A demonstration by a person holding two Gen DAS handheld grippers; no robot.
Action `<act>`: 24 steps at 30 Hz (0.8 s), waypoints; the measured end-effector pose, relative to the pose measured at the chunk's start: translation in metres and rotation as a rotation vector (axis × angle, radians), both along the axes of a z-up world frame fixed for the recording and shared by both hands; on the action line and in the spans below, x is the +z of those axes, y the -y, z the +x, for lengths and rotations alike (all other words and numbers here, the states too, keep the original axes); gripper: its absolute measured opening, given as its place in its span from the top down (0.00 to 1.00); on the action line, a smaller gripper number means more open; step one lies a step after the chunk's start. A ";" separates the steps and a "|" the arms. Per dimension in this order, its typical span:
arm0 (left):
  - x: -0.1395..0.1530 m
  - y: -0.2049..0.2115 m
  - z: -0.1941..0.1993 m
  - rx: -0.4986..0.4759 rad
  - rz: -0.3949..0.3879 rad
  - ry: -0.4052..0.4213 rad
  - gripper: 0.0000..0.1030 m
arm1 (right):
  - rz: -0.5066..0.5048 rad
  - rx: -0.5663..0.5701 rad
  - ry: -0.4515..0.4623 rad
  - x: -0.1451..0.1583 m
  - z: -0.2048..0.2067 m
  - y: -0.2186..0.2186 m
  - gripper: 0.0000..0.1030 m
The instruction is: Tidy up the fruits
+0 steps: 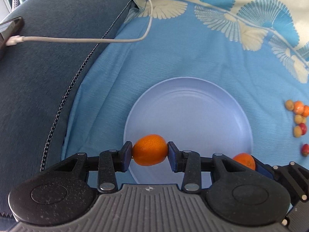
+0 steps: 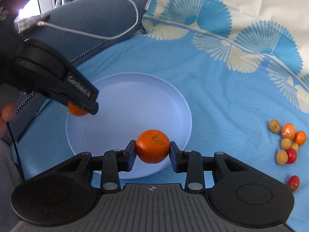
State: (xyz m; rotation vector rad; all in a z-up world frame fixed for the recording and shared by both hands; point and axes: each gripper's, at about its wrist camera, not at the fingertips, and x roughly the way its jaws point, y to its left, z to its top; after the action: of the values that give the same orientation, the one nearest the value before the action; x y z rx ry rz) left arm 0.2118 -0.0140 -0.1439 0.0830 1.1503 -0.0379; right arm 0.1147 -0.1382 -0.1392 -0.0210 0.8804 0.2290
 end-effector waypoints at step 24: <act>0.093 -0.040 -0.177 -0.003 -0.049 0.152 0.00 | 0.040 -0.117 0.106 0.091 -0.158 0.010 0.01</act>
State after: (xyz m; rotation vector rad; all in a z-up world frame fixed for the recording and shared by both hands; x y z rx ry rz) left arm 0.0345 0.0261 -0.0512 0.0436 0.9964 -0.0615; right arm -0.0433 -0.1484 -0.0479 0.0550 0.7684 0.1351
